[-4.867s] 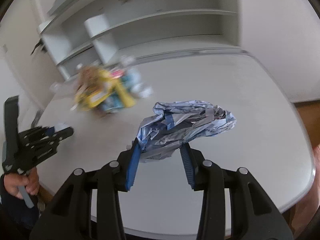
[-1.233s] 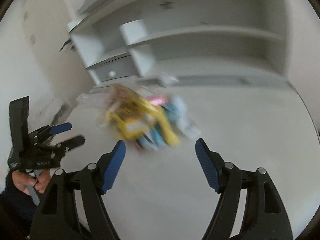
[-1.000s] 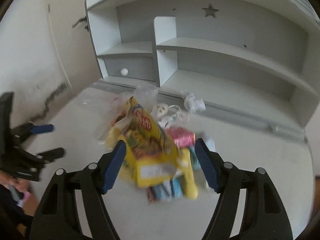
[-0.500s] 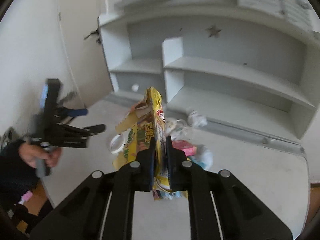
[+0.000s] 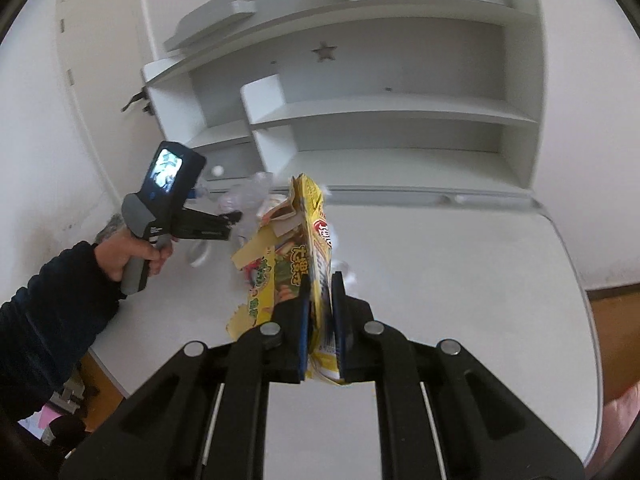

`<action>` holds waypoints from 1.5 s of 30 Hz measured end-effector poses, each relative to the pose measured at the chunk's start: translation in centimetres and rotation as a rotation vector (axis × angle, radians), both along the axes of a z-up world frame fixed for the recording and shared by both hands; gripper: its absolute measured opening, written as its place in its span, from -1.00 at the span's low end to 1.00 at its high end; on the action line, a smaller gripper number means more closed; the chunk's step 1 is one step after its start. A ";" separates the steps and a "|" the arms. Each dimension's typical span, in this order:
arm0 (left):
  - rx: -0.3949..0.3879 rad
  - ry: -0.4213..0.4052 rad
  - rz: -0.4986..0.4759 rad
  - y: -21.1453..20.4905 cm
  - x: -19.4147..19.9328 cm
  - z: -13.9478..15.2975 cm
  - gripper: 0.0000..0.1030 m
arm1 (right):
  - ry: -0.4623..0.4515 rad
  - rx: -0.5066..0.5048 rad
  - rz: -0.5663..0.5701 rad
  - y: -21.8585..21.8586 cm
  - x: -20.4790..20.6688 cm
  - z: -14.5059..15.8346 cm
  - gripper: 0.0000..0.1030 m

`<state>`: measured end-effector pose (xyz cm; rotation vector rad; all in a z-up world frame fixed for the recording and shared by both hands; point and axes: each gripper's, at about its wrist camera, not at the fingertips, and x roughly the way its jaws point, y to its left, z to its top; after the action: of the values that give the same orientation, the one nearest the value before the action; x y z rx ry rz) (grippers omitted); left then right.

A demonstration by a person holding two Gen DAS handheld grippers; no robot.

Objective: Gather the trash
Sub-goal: 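Grasp the clear plastic bag with the left tool while the right tool grasps the yellow snack bag, then carry both bags over the black bin and open both tools to drop them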

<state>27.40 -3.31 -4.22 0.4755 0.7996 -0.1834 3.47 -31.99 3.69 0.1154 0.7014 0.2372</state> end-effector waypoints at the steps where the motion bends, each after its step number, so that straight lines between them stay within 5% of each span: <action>1: 0.000 0.015 -0.005 -0.1 0.0 0.0 -0.15 | 0.001 0.006 -0.019 -0.6 -0.3 0.0 -0.80; 3: 0.002 0.013 0.007 -0.2 -0.2 0.2 -0.44 | -0.001 0.018 -0.059 -1.9 -1.4 0.1 -0.80; 13: -0.151 -0.058 -0.042 -3.5 -8.2 7.2 -0.47 | -0.022 0.061 -0.363 -10.9 -10.0 0.5 -0.80; 24: -0.318 0.041 -0.606 -26.6 -26.6 8.6 -0.47 | 0.048 0.084 -0.881 -24.3 -23.7 -3.0 -0.79; 29: -0.355 0.131 -0.818 -35.8 -34.3 6.0 -0.47 | 0.129 0.086 -1.075 -29.8 -29.5 -6.7 -0.79; 33: -0.380 0.247 -0.923 -41.9 -38.9 1.3 -0.47 | 0.230 0.101 -1.177 -33.5 -32.9 -11.2 -0.79; 39: -0.305 0.452 -0.909 -48.3 -39.9 -7.3 -0.47 | 0.397 0.152 -1.219 -36.9 -34.3 -18.1 -0.79; 45: -0.249 0.540 -0.828 -52.5 -38.2 -13.1 -0.47 | 0.543 0.196 -1.163 -38.0 -33.7 -23.2 -0.79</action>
<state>-10.83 -55.77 -17.33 0.5045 1.0481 -1.2054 -30.20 -69.94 -19.56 0.7642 1.0359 -0.8750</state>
